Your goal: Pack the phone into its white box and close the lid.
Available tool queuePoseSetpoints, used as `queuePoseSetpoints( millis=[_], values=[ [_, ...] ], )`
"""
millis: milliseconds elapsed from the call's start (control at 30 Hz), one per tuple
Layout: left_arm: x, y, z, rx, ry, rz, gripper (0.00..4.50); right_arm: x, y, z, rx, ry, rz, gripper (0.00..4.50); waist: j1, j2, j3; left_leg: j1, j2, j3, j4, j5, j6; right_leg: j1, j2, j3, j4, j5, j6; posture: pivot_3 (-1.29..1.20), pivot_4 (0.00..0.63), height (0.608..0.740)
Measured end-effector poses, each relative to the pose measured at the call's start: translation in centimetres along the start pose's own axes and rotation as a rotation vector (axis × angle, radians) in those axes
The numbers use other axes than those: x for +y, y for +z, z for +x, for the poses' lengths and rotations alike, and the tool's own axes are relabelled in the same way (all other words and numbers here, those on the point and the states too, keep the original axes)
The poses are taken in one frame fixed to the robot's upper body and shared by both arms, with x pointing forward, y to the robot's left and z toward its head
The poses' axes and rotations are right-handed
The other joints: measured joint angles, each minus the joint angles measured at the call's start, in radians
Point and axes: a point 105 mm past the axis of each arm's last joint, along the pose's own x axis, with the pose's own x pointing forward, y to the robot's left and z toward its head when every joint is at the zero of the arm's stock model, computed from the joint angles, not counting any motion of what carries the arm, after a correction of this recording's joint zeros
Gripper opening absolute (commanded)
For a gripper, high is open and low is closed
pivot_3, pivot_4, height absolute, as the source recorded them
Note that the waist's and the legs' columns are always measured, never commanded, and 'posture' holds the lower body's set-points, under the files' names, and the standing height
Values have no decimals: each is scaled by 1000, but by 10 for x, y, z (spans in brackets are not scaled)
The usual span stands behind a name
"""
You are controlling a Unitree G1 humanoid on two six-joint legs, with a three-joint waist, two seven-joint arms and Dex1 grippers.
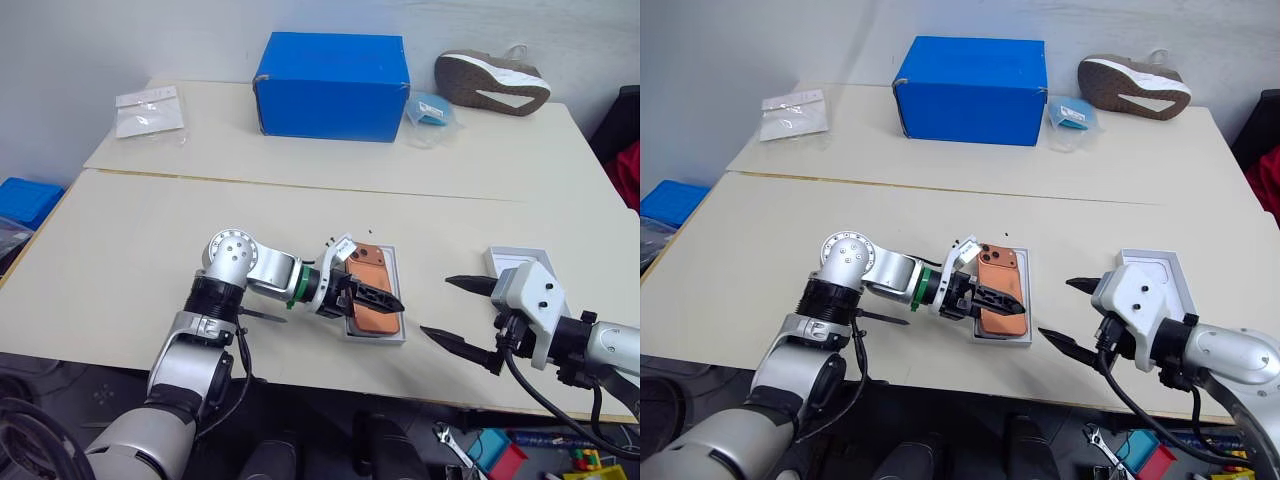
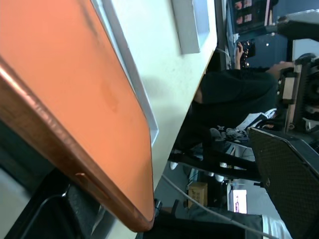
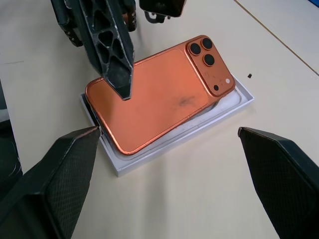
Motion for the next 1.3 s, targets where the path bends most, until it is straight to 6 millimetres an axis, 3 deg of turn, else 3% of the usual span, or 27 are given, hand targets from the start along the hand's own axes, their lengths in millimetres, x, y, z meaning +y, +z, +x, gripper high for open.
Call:
queuePoseSetpoints(
  millis=[333,767,1100,1300],
  values=[
    [-2,-8,-6,81,18,127,4483,0,0,0,-9,-15,5,4500,0,0,0,0,0,0,0,0,0,0,0,0,0,0,0,0,150,740],
    [-1,2,1,127,40,310,4483,1,-1,1,-16,-21,10,4500,0,0,0,0,0,0,0,0,0,0,0,0,-1,0,0,0,150,740],
    [1,-2,-28,151,58,324,4483,2,-3,1,-12,-17,15,4500,0,0,0,-1,1,0,0,0,1,0,0,0,-1,0,0,0,150,740],
    [-5,-3,-35,154,51,345,4483,2,-2,1,-16,-8,13,4500,0,0,0,-1,0,0,0,0,1,0,0,0,-1,0,0,0,150,740]
  ],
)
